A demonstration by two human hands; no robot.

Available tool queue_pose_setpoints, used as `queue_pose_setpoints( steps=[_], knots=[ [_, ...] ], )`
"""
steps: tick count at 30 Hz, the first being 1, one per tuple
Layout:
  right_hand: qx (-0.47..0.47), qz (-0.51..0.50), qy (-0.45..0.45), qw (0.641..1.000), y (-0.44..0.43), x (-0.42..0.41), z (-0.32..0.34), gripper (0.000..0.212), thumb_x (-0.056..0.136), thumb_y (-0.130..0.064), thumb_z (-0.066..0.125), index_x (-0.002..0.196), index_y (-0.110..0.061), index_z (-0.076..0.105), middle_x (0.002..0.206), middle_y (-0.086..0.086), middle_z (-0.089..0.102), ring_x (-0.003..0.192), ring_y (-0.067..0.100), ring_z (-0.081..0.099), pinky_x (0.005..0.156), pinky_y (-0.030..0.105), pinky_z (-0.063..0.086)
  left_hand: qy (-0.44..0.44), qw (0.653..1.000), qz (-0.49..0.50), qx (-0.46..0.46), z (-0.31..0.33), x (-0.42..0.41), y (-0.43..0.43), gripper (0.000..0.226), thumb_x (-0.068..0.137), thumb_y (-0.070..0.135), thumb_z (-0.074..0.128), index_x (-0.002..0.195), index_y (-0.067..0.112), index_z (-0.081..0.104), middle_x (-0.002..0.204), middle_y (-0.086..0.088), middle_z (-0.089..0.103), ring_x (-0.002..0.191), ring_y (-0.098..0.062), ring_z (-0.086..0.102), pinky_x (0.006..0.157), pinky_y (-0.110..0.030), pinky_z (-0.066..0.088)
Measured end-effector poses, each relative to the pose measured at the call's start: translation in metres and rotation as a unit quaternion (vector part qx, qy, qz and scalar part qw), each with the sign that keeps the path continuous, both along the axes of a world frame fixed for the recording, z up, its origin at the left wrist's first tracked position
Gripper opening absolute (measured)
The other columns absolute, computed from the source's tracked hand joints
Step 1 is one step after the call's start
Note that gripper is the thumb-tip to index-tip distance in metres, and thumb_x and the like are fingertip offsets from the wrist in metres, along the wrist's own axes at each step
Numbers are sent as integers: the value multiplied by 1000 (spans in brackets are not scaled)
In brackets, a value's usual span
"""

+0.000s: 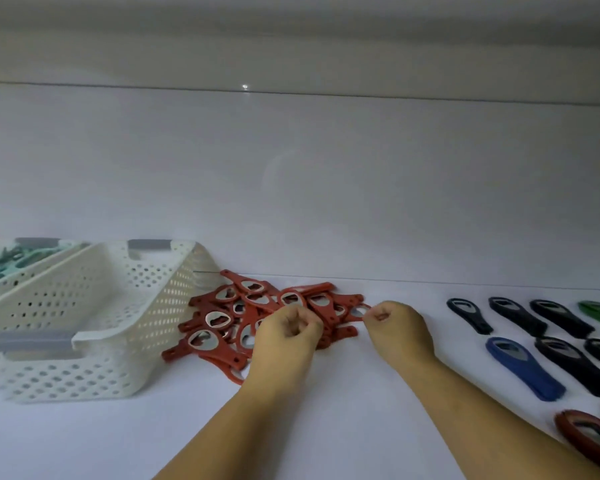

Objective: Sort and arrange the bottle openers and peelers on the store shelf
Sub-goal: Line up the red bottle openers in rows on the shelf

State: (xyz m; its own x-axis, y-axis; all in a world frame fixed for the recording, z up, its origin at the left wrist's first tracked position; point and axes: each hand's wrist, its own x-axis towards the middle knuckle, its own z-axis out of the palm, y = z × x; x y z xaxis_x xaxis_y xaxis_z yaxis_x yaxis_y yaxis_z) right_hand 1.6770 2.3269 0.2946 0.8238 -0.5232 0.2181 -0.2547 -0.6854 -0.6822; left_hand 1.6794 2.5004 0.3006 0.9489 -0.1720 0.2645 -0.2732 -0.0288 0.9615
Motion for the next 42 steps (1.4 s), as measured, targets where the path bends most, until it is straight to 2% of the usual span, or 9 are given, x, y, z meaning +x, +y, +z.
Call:
queue_pose_setpoints(
  steps=[7,11,16,23,29,33,36,39,42],
  knots=[
    [-83,32,85,992,4,17,-4,45,79,-70,45,81,-27,58,89,-6,64,86,20,60,68,28,46,-77,980,-19,182,-11,-1,-13,17,83,9,54,69,17,59,49,10,49,45,-4,39,48,-20,34],
    [-80,11,110,991,10,23,-3,58,73,-76,37,82,-24,59,95,-1,65,93,25,58,79,32,46,-162,915,-24,370,-12,-3,-18,10,83,22,48,75,21,55,58,9,48,59,-8,44,54,-22,35],
    [-100,7,55,993,17,16,-1,43,78,-68,53,92,-28,58,97,-4,52,102,22,52,85,34,40,-239,849,-65,466,-4,-2,-22,22,76,33,33,79,24,53,63,7,50,64,-16,49,52,-21,32],
    [-35,81,31,996,9,20,-5,22,80,-56,64,85,-35,65,99,-15,62,100,12,58,90,32,45,-209,847,-135,470,7,16,-32,7,82,20,55,77,18,59,56,9,46,52,-9,42,52,-21,34],
    [96,84,16,992,5,24,-2,17,79,-34,69,64,-25,69,76,-12,69,85,16,64,86,39,51,-33,942,-191,272,7,19,-18,16,89,11,54,76,11,63,50,7,57,41,-4,48,47,-17,41],
    [197,41,-47,978,-1,20,12,22,84,-18,64,63,-16,65,63,-2,63,68,19,56,63,28,42,56,984,-122,115,13,24,-14,21,91,6,55,71,6,62,47,-2,53,36,-12,43,38,-19,36],
    [308,31,-108,945,-3,17,20,21,87,-15,63,66,-15,65,62,-4,63,64,14,53,59,26,38,166,981,-99,-21,18,30,-14,21,96,6,49,82,2,65,58,-8,64,47,-18,61,42,-23,48],
    [362,92,-117,920,6,10,24,19,88,-12,61,70,-14,66,55,-9,63,53,0,56,60,22,39,228,953,-143,-139,18,34,-13,15,92,16,54,102,12,65,91,-5,75,90,-20,71,72,-31,57],
    [280,208,-90,933,23,3,22,19,86,-12,65,68,-15,69,56,-7,66,53,1,57,56,14,43,226,936,-173,-208,20,34,-13,27,90,21,53,115,14,60,110,-7,71,106,-23,66,91,-37,51]
  ],
)
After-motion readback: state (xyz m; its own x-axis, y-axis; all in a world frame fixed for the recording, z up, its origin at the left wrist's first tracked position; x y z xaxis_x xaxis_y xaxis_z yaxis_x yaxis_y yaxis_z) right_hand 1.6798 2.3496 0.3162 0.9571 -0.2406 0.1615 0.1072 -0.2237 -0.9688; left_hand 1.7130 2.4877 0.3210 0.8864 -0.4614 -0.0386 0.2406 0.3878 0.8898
